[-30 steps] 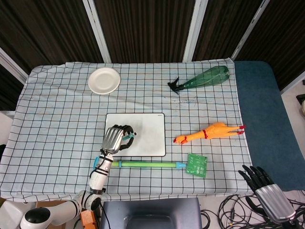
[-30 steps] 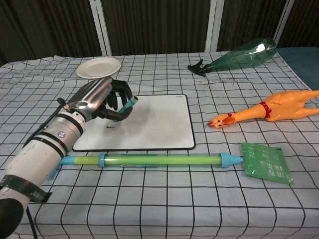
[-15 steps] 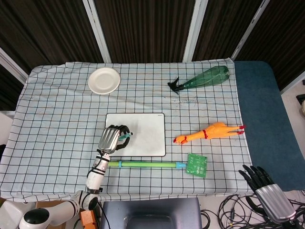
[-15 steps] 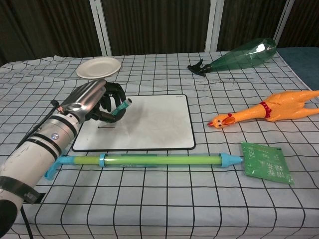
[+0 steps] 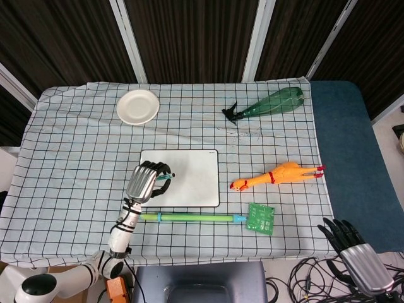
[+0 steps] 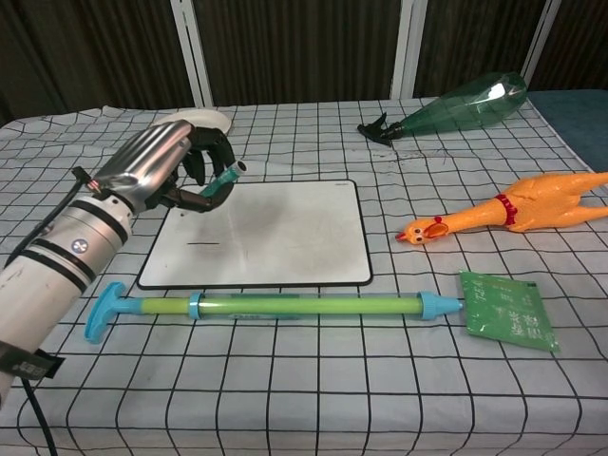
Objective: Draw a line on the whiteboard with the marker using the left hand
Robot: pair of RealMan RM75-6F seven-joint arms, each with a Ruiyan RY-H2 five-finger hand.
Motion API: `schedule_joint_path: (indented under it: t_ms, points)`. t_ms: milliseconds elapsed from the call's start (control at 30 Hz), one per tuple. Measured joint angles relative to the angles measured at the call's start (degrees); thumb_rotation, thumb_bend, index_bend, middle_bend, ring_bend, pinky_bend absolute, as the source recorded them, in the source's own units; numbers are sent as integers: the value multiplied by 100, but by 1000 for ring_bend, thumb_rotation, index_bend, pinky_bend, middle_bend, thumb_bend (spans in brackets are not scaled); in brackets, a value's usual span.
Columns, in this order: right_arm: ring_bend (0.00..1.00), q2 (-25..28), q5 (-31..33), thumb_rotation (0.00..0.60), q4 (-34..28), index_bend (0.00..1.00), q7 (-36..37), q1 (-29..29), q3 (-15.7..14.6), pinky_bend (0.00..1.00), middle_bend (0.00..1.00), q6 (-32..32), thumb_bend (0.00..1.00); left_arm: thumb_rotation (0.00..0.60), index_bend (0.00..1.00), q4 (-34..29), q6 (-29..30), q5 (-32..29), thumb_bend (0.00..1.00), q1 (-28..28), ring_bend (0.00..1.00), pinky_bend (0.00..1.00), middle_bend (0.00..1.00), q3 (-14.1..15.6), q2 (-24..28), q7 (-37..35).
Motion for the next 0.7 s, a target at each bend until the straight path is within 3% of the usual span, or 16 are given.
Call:
schedule_joint_path:
  t_ms: [200,433,700]
  points:
    - [0,-1,-31,600,6,0,-12,-9,-11,74,0,10,328,600,764,64,136,89,581,225,537,383,781,192,437,836]
    - [0,-10,-43,600,8,0,-29,-16,-13,74,0,13,328,600,739,1125,-221,-130,547,352,496,345,749,219,546,1106]
    - [0,-14,-21,600,-2,0,-52,-9,0,74,0,-12,328,600,593,2102,-1225,-497,459,431,300,294,522,216,405,942]
